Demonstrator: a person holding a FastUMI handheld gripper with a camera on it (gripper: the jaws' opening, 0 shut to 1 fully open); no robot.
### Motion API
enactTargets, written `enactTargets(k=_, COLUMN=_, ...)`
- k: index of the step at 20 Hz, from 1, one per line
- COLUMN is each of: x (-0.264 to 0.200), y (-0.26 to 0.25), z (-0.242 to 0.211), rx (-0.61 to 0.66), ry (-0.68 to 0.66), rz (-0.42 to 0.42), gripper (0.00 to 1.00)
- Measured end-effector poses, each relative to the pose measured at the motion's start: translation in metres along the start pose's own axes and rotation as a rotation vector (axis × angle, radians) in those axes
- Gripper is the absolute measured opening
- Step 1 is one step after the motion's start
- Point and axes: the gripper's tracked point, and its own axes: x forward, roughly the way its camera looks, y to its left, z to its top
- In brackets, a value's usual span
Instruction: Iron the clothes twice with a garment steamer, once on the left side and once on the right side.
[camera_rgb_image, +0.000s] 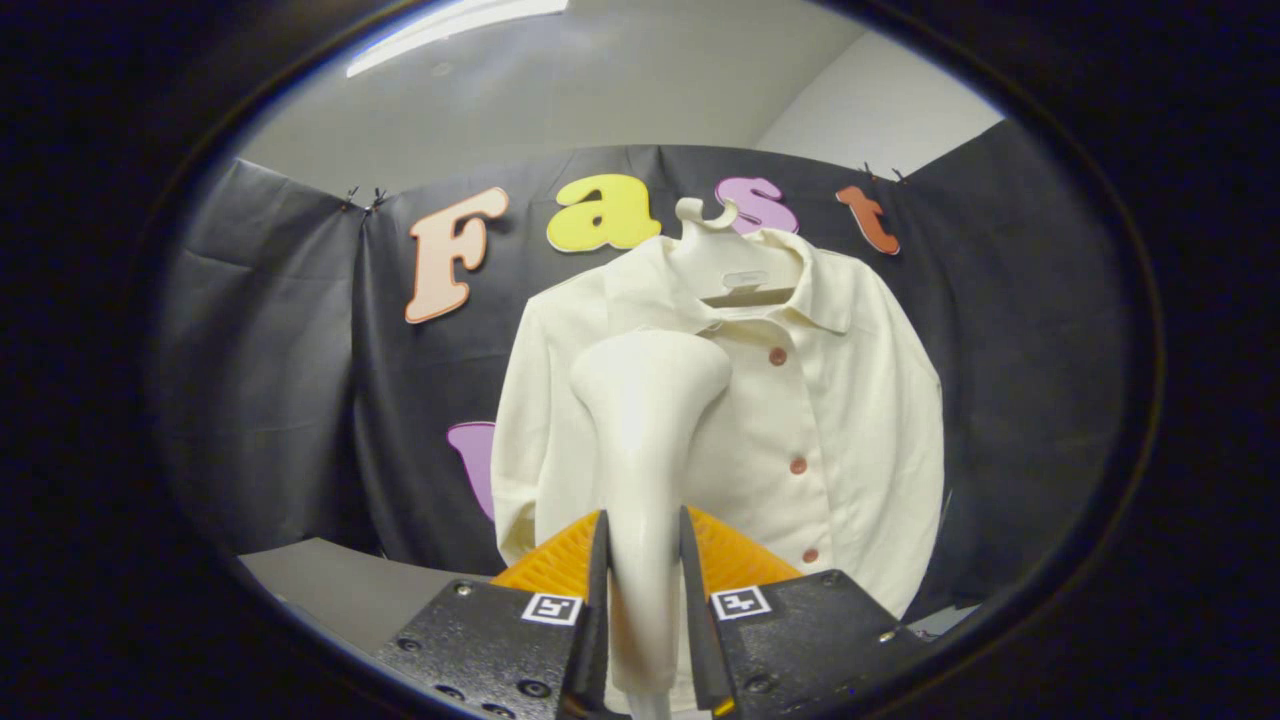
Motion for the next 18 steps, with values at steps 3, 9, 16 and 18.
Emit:
enactTargets(k=3, x=0.005, y=-0.001, z=-0.004, rx=0.009, ry=-0.005, rz=0.007, gripper=0.33)
enactTargets(k=9, x=0.009, y=-0.008, z=-0.021, rx=0.046, ry=0.019, rz=0.011, gripper=0.33)
enactTargets(k=16, x=-0.005, y=-0.035, z=-0.059, rx=0.07, ry=0.072, rz=0.01, gripper=0.33)
enactTargets(k=18, x=-0.004, y=-0.04, z=-0.069, rx=0.073, ry=0.085, rz=0.017, gripper=0.33)
